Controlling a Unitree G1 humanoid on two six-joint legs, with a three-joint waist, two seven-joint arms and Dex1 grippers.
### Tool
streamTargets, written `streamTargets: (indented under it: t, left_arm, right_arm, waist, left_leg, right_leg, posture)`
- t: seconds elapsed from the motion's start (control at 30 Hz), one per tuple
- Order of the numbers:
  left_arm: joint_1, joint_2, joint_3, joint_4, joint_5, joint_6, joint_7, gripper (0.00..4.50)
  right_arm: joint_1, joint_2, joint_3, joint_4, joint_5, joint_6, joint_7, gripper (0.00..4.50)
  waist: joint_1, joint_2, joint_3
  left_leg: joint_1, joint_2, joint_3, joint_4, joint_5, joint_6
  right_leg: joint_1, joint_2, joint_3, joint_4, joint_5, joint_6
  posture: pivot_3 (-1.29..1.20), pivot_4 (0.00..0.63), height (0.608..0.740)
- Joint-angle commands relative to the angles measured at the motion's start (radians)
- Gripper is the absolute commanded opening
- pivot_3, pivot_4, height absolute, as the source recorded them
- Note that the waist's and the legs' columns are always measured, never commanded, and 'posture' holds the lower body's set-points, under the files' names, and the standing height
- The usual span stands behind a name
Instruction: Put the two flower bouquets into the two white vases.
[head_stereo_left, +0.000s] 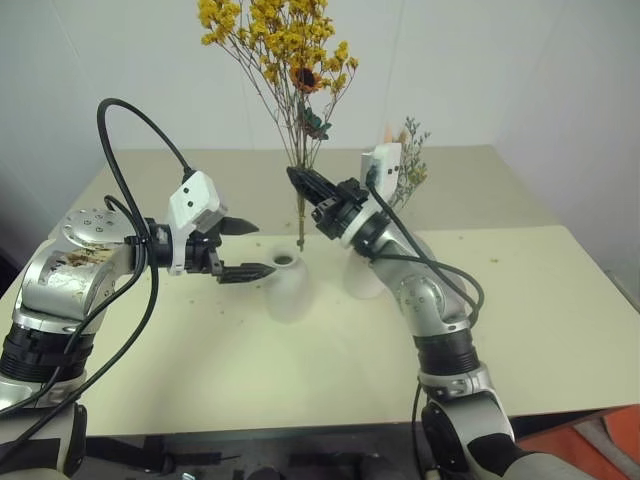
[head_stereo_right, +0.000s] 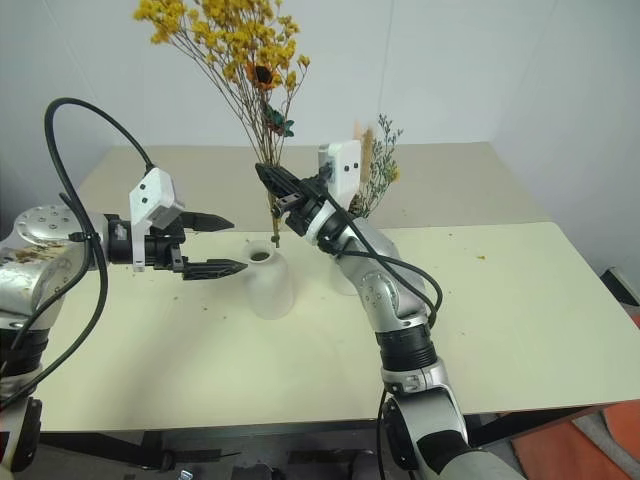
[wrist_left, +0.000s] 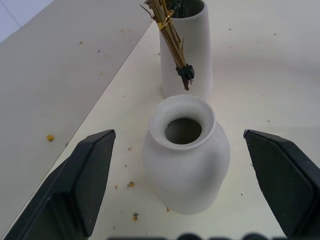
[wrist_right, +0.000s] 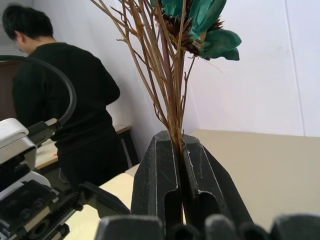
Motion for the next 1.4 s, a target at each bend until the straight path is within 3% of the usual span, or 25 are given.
streamTargets:
  t: [0.03,0.8,0.97,1.23,1.27,1.4]
  left_arm:
    - [0.011,0.027,0.018,-0.027,-0.006,0.006,-0.001,4.50]
    - [0.038,0.029,0.029,-0.047,-0.021,0.016,0.047,4.50]
    - [0.023,0.022,0.018,-0.029,-0.013,0.004,0.046,4.50]
    - [0.008,0.013,0.008,-0.008,-0.006,-0.012,0.043,4.50]
    - [0.005,0.011,0.006,-0.005,-0.006,-0.014,0.043,4.50]
    - [-0.008,0.002,-0.001,0.012,0.000,-0.024,0.040,4.50]
  right_arm:
    - [-0.044,0.022,0.001,-0.020,-0.013,-0.047,0.007,0.04]
    - [0.071,0.060,0.105,0.032,-0.140,-0.155,0.091,0.04]
    - [0.095,0.054,0.112,0.020,-0.163,-0.171,0.096,1.41]
    - [0.128,0.034,0.113,-0.018,-0.178,-0.176,0.095,4.28]
    - [0.134,0.027,0.112,-0.030,-0.176,-0.170,0.098,4.47]
    - [0.172,-0.028,0.117,-0.115,-0.163,-0.129,0.117,4.47]
  waist:
    - [0.000,0.000,0.000]
    - [0.001,0.000,0.000]
    - [0.000,0.000,0.000]
    - [0.001,0.000,0.000]
    - [0.001,0.000,0.000]
    - [0.002,0.000,0.000]
  left_leg:
    - [0.000,0.000,0.000,0.000,0.000,0.000]
    - [0.000,0.000,-0.001,0.000,0.000,0.000]
    - [0.000,0.000,-0.001,0.000,0.000,0.000]
    - [0.000,0.000,-0.001,0.000,0.000,0.000]
    - [0.000,0.000,-0.001,0.000,0.000,0.000]
    - [0.000,0.000,-0.001,0.000,0.000,0.000]
  right_leg:
    - [0.000,0.000,0.000,0.000,0.000,0.000]
    - [0.000,0.000,-0.001,0.000,0.000,0.000]
    - [0.000,0.000,-0.001,0.000,0.000,0.000]
    - [0.000,0.000,-0.001,0.000,0.000,0.000]
    - [0.000,0.000,-0.001,0.000,0.000,0.000]
    - [0.000,0.000,-0.001,-0.001,0.000,0.000]
  posture:
    - [0.00,0.150,0.740]
    - [0.00,0.150,0.740]
    - [0.00,0.150,0.740]
    - [0.00,0.150,0.740]
    - [0.00,0.150,0.740]
    - [0.00,0.150,0.740]
